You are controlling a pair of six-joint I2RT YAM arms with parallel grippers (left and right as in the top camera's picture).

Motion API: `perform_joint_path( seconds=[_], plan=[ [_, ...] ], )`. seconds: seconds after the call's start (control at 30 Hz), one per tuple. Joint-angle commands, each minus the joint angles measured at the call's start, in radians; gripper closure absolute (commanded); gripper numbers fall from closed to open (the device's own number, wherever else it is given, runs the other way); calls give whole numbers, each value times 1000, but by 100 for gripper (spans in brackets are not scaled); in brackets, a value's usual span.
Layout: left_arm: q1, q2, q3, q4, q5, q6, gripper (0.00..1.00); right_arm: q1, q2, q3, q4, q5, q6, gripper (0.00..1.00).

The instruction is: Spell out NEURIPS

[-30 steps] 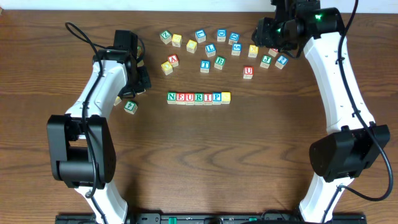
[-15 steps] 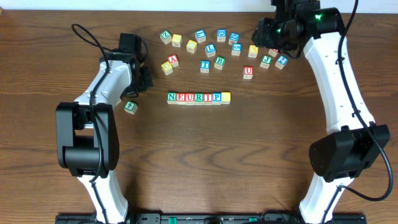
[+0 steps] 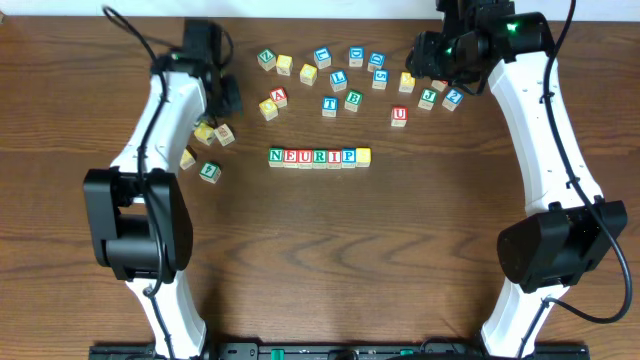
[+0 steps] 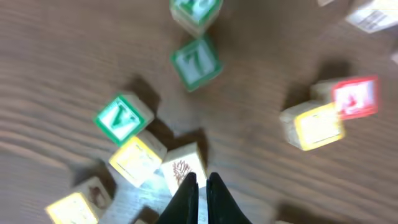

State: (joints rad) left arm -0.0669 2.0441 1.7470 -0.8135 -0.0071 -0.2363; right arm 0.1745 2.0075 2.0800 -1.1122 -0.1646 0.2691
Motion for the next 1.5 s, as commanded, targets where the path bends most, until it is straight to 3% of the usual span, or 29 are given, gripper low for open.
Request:
perform_joint_path(
  seconds=[0.0, 0.07, 0.13, 0.17, 0.2, 0.3, 0.33, 0.4, 0.73, 1.47],
  plan=[
    [5, 0, 136, -86, -13, 23, 92, 0, -8, 1, -16, 10, -26, 33],
    [5, -4, 206, -154, -13, 37, 88, -5, -22, 1, -33, 21, -40, 15],
    [5, -14, 264, -213, -13, 50, 83, -13, -42, 1, -53, 42, -40, 5],
    [5, -22, 282, -231, -13, 56, 75, -17, -51, 1, -61, 51, -40, 2],
    [5, -34, 300, -250, -12, 61, 67, -22, -63, 1, -73, 60, -40, 1],
    [5, -90, 318, -270, -12, 61, 31, -37, -108, 1, -106, 91, -39, 1],
    [5, -112, 318, -273, -12, 61, 11, -43, -125, 1, -120, 100, -39, 1],
    [5, -153, 318, -283, -13, 61, 0, -53, -156, 1, -157, 112, -39, 1],
    [5, -222, 318, -312, -12, 60, 0, -90, -307, 1, -381, 206, -39, 1],
    [5, -222, 318, -312, -12, 60, 1, -90, -373, 1, -433, 226, -43, 1]
  ],
)
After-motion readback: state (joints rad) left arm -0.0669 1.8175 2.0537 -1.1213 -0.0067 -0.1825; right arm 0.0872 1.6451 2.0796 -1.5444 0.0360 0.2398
